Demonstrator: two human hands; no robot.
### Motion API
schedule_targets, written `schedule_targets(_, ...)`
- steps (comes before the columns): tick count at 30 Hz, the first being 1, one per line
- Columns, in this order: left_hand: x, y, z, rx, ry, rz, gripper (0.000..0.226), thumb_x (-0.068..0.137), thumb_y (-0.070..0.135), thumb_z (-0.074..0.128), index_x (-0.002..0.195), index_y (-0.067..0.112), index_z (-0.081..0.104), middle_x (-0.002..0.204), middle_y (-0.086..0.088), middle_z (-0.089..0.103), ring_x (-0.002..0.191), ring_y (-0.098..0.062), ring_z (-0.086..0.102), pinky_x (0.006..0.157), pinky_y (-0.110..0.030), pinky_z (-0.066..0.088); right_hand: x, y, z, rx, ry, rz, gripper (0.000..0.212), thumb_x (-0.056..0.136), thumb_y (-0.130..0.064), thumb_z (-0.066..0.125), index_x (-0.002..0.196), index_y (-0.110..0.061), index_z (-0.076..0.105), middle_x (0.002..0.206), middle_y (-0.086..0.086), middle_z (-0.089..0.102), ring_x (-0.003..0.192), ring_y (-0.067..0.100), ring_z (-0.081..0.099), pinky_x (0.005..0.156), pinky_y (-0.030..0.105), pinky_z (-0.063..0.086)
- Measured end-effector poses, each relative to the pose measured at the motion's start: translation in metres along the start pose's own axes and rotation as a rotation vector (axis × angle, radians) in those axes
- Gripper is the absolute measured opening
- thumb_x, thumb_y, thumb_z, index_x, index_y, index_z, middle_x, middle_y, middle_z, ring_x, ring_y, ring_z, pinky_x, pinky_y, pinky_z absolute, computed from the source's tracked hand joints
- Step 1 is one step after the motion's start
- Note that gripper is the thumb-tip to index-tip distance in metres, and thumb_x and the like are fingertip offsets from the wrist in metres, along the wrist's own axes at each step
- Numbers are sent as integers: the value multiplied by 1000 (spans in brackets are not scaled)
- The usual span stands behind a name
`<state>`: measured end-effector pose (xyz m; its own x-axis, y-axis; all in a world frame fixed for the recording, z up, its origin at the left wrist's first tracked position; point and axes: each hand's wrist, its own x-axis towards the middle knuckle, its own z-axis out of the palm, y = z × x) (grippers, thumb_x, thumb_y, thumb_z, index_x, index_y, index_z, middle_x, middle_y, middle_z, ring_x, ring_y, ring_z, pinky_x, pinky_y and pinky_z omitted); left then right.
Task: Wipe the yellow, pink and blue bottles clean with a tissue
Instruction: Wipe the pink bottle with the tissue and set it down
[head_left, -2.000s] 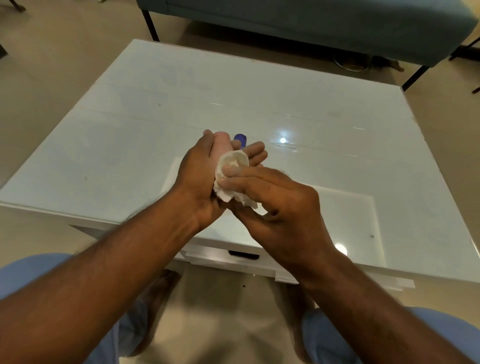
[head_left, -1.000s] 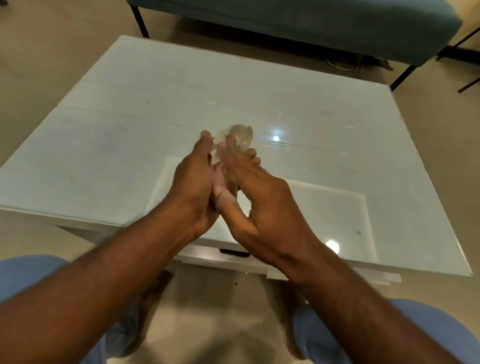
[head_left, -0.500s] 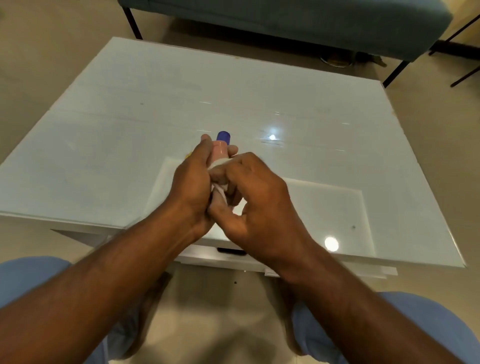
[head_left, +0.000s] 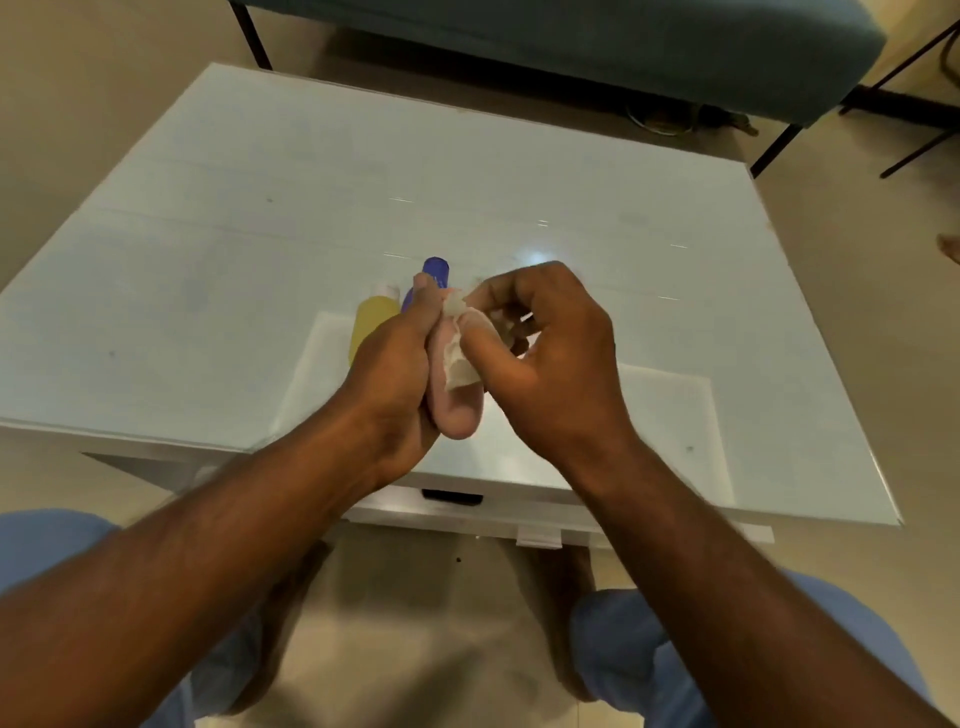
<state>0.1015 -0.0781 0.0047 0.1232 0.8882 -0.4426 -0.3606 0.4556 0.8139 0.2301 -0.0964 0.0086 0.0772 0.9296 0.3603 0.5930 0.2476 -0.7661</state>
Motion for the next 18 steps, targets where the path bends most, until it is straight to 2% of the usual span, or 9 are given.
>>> schedule_targets(1, -1, 1, 0, -22, 6, -13, 52, 99, 53, 43, 128, 14, 60, 115, -15, 74, 100, -28, 74, 78, -39, 61, -3, -2, 0, -33, -4, -30, 11, 86, -21, 74, 95, -16, 71, 96, -3, 66, 90, 11, 60, 80, 24, 52)
schedule_targets(3, 0, 8, -3, -59, 7, -35, 56, 100, 57, 38, 123, 12, 65, 113, -14, 75, 102, -28, 73, 91, -44, 58, -16, -8, 3, -65, -122, -112, 12, 85, -20, 75, 96, -15, 72, 101, -1, 66, 99, 13, 58, 86, 18, 47)
schedule_targets(5, 3, 10, -7, -65, 2, -30, 60, 99, 59, 36, 120, 12, 67, 115, -13, 74, 106, -29, 72, 98, -49, 54, -23, -11, 6, -75, -214, -205, 11, 87, -16, 75, 98, -15, 74, 103, 0, 67, 101, 17, 61, 89, 24, 48)
schedule_targets(6, 2, 9, -7, -57, -3, -34, 59, 100, 59, 37, 120, 12, 68, 114, -13, 75, 105, -28, 72, 95, -47, 56, -20, -8, 7, -55, -185, -219, 10, 89, -14, 75, 99, -14, 75, 101, 0, 69, 98, 17, 63, 87, 27, 51)
schedule_targets(9, -2, 2, 0, -45, -42, -13, 49, 101, 48, 42, 127, 11, 62, 115, -13, 73, 96, -22, 75, 73, -34, 62, -1, 4, -2, 84, 54, -54, 8, 92, -14, 76, 100, -11, 77, 95, -1, 73, 87, 9, 69, 76, 31, 59)
schedule_targets(10, -2, 1, 2, -51, -52, 0, 48, 101, 46, 43, 129, 10, 61, 119, -15, 72, 98, -22, 74, 74, -34, 61, 1, 5, -3, 99, 91, -26, 8, 92, -15, 77, 99, -10, 78, 95, -1, 73, 87, 9, 70, 75, 31, 59)
schedule_targets(13, 0, 7, -3, -80, -63, -30, 56, 101, 55, 38, 118, 10, 66, 118, -14, 72, 108, -25, 69, 98, -44, 53, -16, -2, 5, 63, -21, -159, 4, 88, -8, 79, 92, -7, 80, 94, 3, 72, 90, 13, 68, 78, 29, 57)
schedule_targets(15, 3, 12, -10, -70, -70, -30, 60, 101, 57, 35, 119, 8, 65, 117, -13, 74, 111, -28, 70, 98, -43, 54, -27, -6, 12, 20, -116, -300, 7, 86, -4, 80, 92, -6, 81, 95, 7, 72, 92, 19, 67, 81, 27, 55)
schedule_targets(18, 1, 10, -8, -12, -58, -29, 54, 100, 55, 41, 121, 12, 66, 110, -13, 75, 98, -26, 74, 87, -43, 59, -14, -1, 8, 74, -61, -185, 5, 88, -9, 80, 92, -6, 80, 94, 5, 71, 87, 13, 66, 77, 21, 54)
